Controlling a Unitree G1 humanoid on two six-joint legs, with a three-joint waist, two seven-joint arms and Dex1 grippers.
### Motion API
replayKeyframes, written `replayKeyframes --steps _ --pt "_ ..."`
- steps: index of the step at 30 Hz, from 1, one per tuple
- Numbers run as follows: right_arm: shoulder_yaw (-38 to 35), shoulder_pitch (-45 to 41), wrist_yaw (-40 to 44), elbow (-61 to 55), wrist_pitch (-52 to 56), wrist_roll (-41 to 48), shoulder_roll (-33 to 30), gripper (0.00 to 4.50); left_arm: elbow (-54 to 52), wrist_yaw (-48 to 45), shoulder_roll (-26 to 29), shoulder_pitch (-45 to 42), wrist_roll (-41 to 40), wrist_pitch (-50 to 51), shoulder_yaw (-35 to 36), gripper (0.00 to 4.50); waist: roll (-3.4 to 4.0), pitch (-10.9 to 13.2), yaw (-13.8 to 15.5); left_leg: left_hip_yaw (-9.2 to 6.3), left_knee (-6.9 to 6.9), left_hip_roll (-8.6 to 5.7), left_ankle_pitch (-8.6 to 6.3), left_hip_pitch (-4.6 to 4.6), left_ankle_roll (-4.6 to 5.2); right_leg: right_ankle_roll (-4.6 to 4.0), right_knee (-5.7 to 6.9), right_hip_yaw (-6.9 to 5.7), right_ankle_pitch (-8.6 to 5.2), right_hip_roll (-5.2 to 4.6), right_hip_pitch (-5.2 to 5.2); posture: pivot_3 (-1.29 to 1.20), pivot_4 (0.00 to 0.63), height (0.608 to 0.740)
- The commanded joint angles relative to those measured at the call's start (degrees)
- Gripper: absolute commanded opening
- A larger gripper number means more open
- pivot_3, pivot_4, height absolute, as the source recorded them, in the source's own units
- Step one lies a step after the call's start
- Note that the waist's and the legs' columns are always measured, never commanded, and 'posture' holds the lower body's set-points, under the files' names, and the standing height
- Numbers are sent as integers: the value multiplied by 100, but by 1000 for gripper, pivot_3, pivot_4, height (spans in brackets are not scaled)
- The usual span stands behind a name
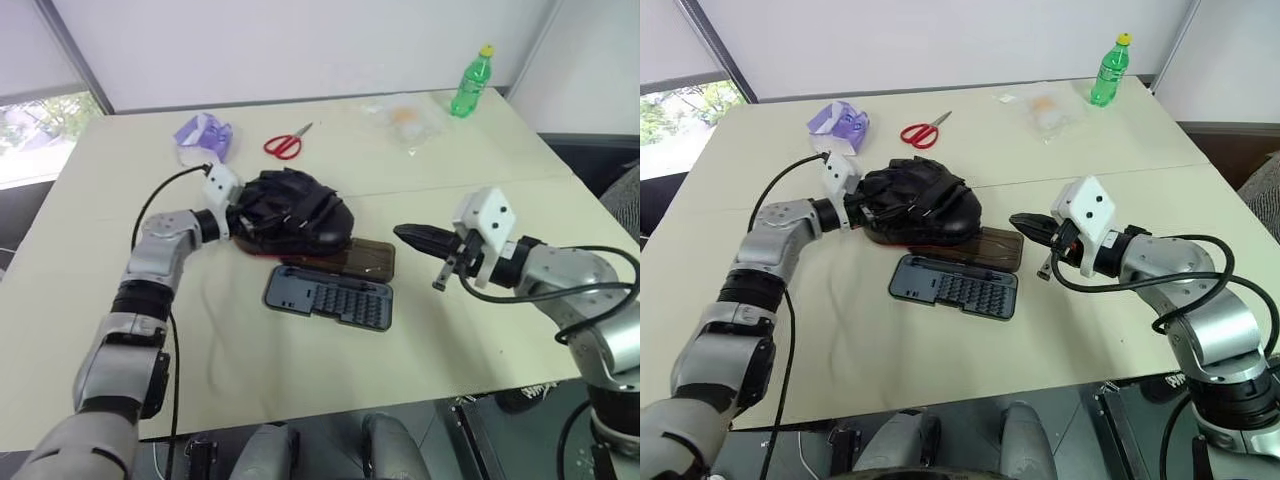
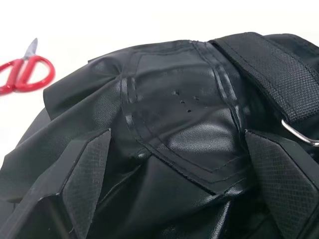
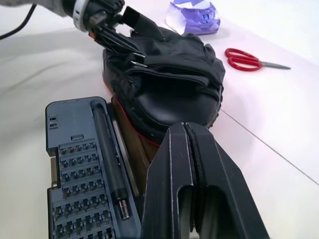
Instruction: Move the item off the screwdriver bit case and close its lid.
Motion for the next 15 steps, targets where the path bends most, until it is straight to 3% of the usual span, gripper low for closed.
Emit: replayKeyframes --steps 1,7,15 --pt "-230 5 -58 -230 -50 26 -37 0 481 146 -8 93 334 -51 -17 2704 0 -1 -17 -1 0 0 1 3 -1 0 7 0 0 0 0 0 150 740" --pt "-200 -51 -81 -181 -96 -22 -34 0 389 112 5 155 234 184 109 54 2 -3 -25 -3 0 2 3 10 -3 0 21 2 0 1 -3 0 150 740" --pt "-127 -122 -65 -119 -127 -48 -15 0 -302 655 -21 441 -131 778 730 54 2 -3 -105 -9 -2 6 3 10 -3 0 27 3 0 3 -11 0 150 740"
